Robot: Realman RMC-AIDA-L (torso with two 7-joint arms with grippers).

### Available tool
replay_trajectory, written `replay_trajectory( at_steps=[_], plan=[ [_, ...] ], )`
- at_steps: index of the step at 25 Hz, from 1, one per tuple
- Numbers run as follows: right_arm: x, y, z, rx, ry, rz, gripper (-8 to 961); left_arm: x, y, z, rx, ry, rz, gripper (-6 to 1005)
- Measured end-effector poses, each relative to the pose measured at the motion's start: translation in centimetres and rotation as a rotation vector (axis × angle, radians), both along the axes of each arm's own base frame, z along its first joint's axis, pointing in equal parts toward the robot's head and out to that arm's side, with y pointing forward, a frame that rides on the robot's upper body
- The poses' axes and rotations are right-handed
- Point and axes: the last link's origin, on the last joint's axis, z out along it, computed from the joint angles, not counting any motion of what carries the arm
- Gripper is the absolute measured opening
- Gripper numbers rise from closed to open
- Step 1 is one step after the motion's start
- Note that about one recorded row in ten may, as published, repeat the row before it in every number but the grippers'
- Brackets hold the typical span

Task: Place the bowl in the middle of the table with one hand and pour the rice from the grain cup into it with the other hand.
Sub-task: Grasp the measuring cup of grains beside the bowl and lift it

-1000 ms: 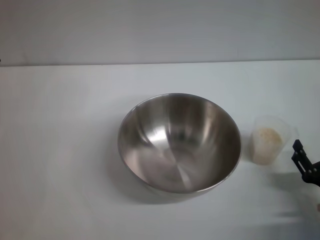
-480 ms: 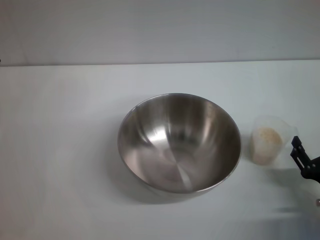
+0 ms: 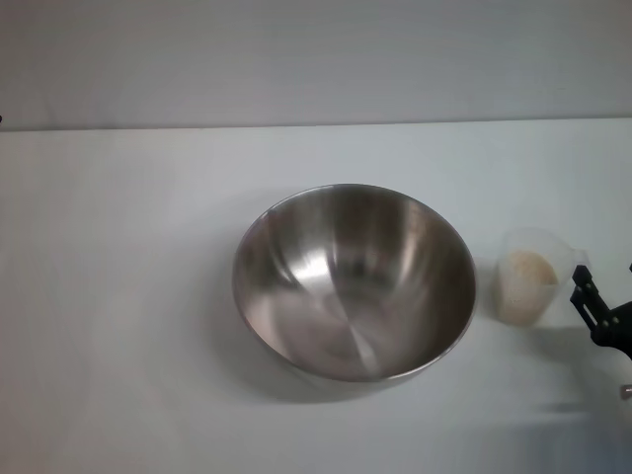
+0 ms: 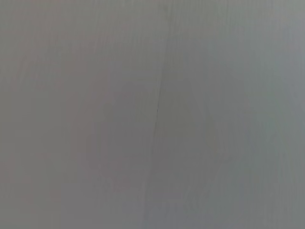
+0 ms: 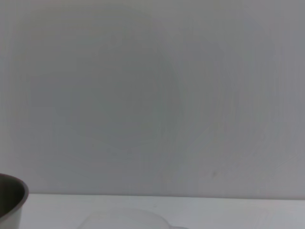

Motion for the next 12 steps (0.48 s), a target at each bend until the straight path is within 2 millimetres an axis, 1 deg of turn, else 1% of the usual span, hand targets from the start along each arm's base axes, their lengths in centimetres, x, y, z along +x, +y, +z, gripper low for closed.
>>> replay_trajectory(
  at_steps=[12],
  plan=[
    [-0.05, 0.89, 0.11, -0.011, -0.020, 0.005, 703, -0.02, 0.00, 0.03, 0.001, 0.000, 0.001, 755]
  ],
)
